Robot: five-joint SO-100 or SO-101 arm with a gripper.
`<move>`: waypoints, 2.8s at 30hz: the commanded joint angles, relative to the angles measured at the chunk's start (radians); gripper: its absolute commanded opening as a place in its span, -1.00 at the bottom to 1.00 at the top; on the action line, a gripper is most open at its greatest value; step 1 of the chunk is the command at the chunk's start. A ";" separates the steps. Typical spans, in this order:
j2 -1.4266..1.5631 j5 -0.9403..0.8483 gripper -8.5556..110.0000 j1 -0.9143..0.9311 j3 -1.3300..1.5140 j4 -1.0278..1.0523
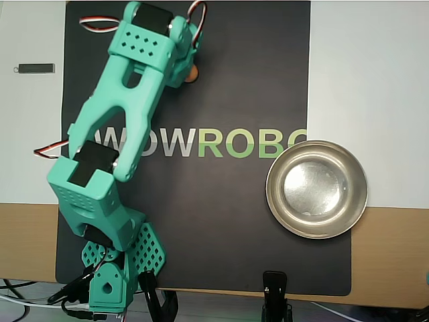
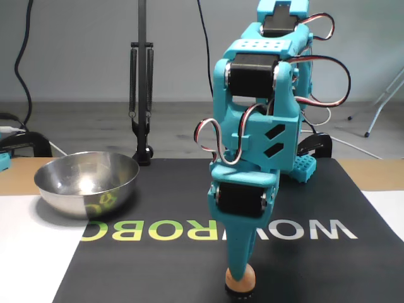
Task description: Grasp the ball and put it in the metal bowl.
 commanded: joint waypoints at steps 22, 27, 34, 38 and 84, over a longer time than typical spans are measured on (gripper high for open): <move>-0.041 0.002 -0.02 0.009 0.012 -0.012; -0.054 0.000 -0.02 0.011 0.009 -0.012; -0.066 0.000 -0.02 0.009 -0.006 -0.011; -0.066 0.000 -0.02 0.008 -0.006 -0.011; 0.029 0.008 -0.49 0.011 0.008 0.002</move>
